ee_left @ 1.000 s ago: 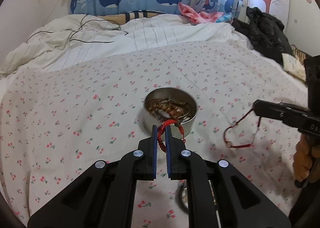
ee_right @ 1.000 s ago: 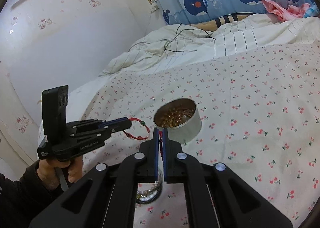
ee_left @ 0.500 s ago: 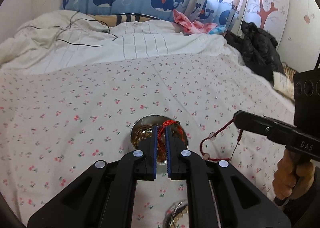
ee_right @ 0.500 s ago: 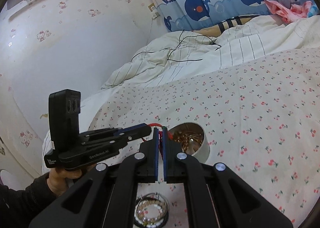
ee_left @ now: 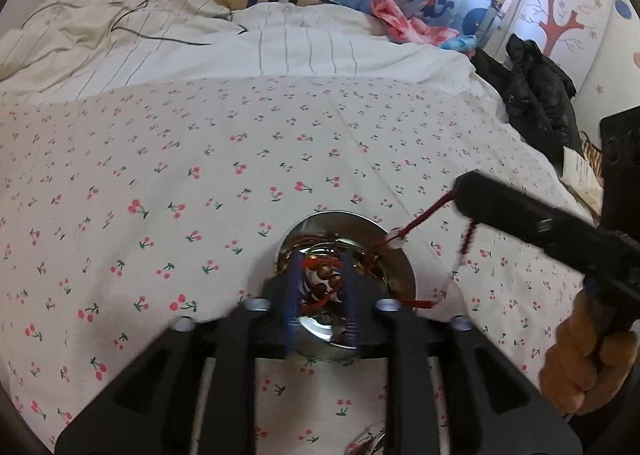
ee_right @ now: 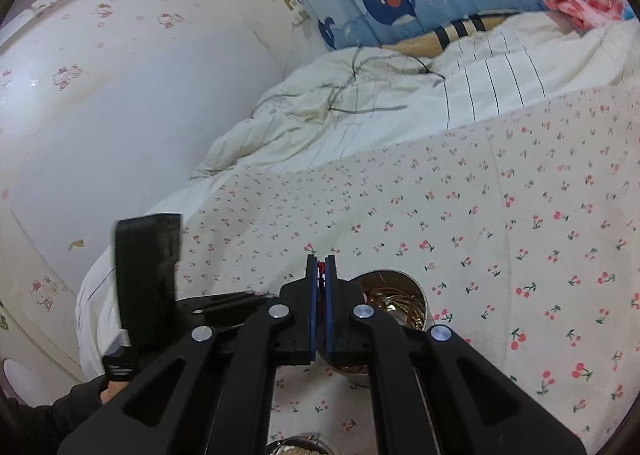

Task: Organize jewelry
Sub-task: 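Carry both red bracelets over the silver tin and open both tools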

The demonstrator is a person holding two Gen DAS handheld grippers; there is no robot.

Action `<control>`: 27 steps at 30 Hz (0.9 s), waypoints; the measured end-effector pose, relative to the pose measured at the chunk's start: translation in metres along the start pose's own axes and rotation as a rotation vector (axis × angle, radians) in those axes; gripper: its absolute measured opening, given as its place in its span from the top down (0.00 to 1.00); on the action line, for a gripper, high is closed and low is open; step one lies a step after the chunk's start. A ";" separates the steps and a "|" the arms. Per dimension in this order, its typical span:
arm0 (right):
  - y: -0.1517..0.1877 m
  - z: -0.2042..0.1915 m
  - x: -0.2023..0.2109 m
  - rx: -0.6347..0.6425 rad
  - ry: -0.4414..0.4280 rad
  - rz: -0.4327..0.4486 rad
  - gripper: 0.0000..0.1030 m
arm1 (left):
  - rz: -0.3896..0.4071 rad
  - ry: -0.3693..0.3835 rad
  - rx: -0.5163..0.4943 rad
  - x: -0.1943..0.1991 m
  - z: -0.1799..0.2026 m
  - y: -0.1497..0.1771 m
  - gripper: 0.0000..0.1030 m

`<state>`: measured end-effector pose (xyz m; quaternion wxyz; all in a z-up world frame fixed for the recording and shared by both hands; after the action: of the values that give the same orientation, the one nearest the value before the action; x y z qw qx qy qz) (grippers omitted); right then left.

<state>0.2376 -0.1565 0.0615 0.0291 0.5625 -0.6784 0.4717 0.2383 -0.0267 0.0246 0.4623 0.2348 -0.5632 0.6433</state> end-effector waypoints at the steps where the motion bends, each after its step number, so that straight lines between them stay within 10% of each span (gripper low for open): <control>1: 0.000 0.002 -0.005 -0.009 0.003 -0.009 0.96 | 0.002 -0.003 0.005 0.002 -0.002 0.000 0.66; 19: 0.030 0.018 -0.077 0.137 0.317 -0.189 0.96 | 0.092 -0.254 -0.092 0.034 -0.003 0.005 0.43; 23: 0.031 0.010 -0.076 0.177 0.337 -0.160 0.56 | 0.117 -0.272 -0.114 0.042 0.001 0.005 0.40; 27: 0.030 0.001 -0.065 0.208 0.354 -0.123 0.53 | 0.141 -0.294 -0.132 0.048 0.004 0.004 0.38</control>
<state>0.2378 -0.1116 0.0057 0.1185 0.5113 -0.5747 0.6279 0.2118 -0.0146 0.0634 0.3430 0.2554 -0.6808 0.5947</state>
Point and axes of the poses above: each gripper's, at about its wrist camera, not at the fingertips, and x roughly against the way its jaws point, z to its right, y to its underside, the point moved 5 cm from there along -x, roughly the way its jaws point, and after that the axes turned 9 degrees about -z, right-handed, at the moved point
